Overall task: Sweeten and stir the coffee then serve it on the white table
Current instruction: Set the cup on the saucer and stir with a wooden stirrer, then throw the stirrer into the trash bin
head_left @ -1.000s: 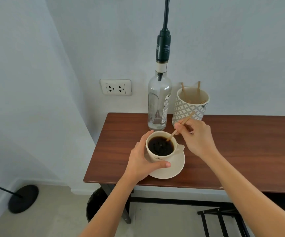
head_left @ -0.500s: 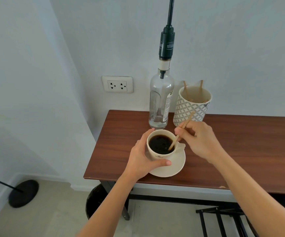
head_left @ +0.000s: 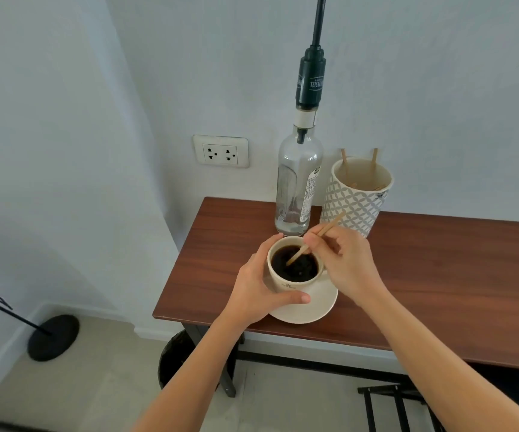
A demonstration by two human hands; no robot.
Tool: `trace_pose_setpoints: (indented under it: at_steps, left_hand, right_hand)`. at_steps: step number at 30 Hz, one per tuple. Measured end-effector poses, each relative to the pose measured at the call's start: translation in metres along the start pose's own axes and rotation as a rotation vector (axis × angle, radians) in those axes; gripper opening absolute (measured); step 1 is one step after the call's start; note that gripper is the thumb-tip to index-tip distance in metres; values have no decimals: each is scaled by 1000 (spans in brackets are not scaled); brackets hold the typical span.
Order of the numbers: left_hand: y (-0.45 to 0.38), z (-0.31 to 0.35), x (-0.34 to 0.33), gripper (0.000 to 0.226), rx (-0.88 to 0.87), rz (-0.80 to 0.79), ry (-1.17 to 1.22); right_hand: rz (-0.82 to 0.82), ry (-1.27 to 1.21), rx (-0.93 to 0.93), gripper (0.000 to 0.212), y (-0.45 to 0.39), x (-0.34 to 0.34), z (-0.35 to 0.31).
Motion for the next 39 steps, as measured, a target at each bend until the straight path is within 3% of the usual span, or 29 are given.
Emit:
trace_pose_setpoints:
  at_steps: [4, 9, 15, 23, 26, 29, 33, 36, 39]
  left_hand:
    - [0, 1, 1, 101, 3, 11, -3]
    - [1, 3, 1, 99, -2, 14, -27]
    - [2, 8, 2, 99, 2, 6, -18]
    - [3, 6, 2, 106, 27, -78, 59]
    - [1, 9, 18, 116, 60, -199, 83]
    - [3, 5, 64, 101, -14, -225, -24]
    - [14, -32, 173, 61, -136, 5, -102]
    - [18, -87, 258, 46, -101, 198, -237]
    - [22, -141, 316, 43, 2, 224, -366]
  right_hand:
    - [94, 65, 51, 13, -6, 20, 5]
    - [-37, 34, 52, 14, 2, 15, 4]
    - [125, 49, 94, 13, 1, 34, -6]
    - [270, 114, 10, 18, 2, 52, -20]
    - [355, -23, -165, 18, -2, 57, -20]
    - [481, -322, -304, 18, 4, 55, -35]
    - [538, -560, -303, 20, 18, 4, -79]
    - [515, -603, -298, 21, 20, -64, -109]
    - [493, -523, -317, 21, 18, -137, -121]
Point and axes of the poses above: each hand's wrist, its own y-axis away from the middle knuckle, its own x-axis out of the back of the hand, z = x × y, the point moved 4 cm from there along -y, towards the middle knuckle, and after that the axes turned 5 degrees about -x, right-handed, at the moved point
